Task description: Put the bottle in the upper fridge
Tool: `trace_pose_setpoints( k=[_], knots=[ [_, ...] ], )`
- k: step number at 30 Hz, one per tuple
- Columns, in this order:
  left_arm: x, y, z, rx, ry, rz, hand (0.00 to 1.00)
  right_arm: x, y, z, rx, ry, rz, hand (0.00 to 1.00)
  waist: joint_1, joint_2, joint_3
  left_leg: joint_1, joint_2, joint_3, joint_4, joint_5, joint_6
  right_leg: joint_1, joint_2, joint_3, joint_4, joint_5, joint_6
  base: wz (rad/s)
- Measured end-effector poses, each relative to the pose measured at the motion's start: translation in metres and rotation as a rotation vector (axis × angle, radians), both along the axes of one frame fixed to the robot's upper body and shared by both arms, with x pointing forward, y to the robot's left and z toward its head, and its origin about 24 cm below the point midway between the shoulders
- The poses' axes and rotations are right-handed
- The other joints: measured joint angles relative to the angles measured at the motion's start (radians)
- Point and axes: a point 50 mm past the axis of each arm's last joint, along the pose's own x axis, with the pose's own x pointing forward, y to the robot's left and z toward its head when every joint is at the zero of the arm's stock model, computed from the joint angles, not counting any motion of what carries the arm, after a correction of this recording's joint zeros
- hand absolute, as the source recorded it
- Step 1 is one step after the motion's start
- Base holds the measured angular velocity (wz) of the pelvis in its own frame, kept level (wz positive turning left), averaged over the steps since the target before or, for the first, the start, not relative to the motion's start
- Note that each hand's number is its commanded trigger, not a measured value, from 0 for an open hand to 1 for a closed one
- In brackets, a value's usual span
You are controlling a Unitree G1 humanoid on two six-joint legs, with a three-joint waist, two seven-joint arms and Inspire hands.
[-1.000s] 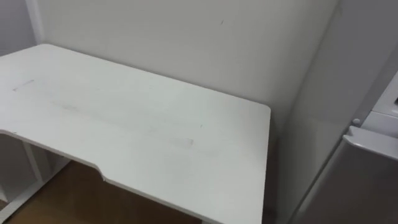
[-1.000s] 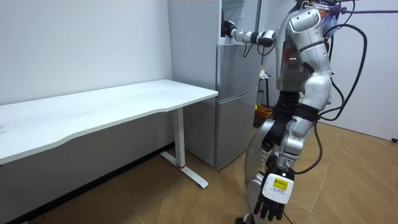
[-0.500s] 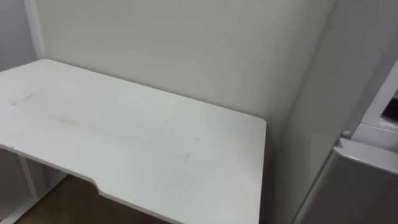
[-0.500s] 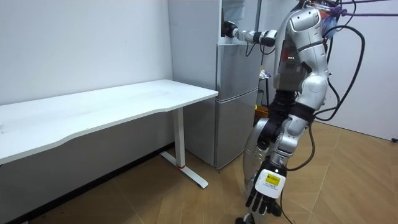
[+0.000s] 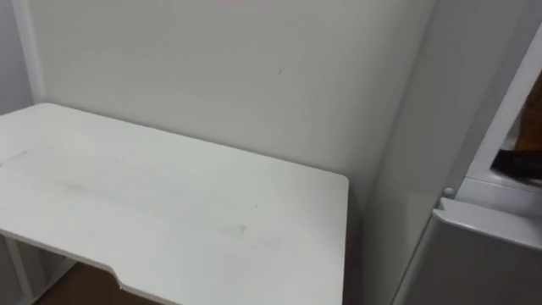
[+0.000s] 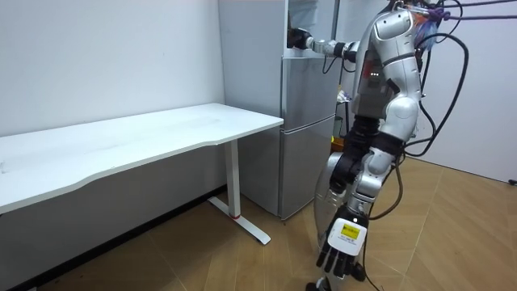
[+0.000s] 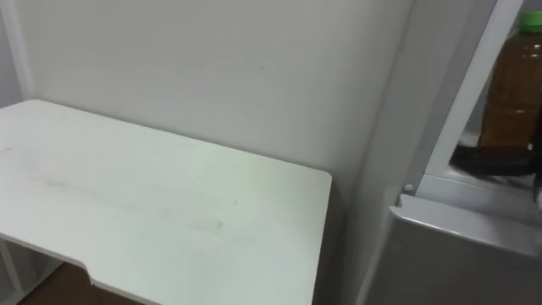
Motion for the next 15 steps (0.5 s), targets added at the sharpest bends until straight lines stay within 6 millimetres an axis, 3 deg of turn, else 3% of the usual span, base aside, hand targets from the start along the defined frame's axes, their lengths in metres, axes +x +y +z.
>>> trace_pose_setpoints(
  k=[8,15],
  knots=[
    [0.001,-0.001,-0.001,0.006,-0.028,0.04,0.0,-0.009,0.008,0.005,0.043,-0.063,0.076,0.0,-0.023,0.019,0.0049,0.011,-0.001,0.01,-0.009,0.0,0.001,0.005,-0.002,0.015,0.004,-0.002,0.003,-0.03],
    [0.001,-0.007,-0.003,-0.009,-0.044,0.037,0.0,-0.012,0.01,0.002,0.06,-0.063,0.123,0.0,-0.044,0.01,0.0065,0.011,-0.001,0.016,-0.009,-0.001,0.002,0.003,-0.004,0.02,0.002,-0.004,0.004,-0.01]
  ],
)
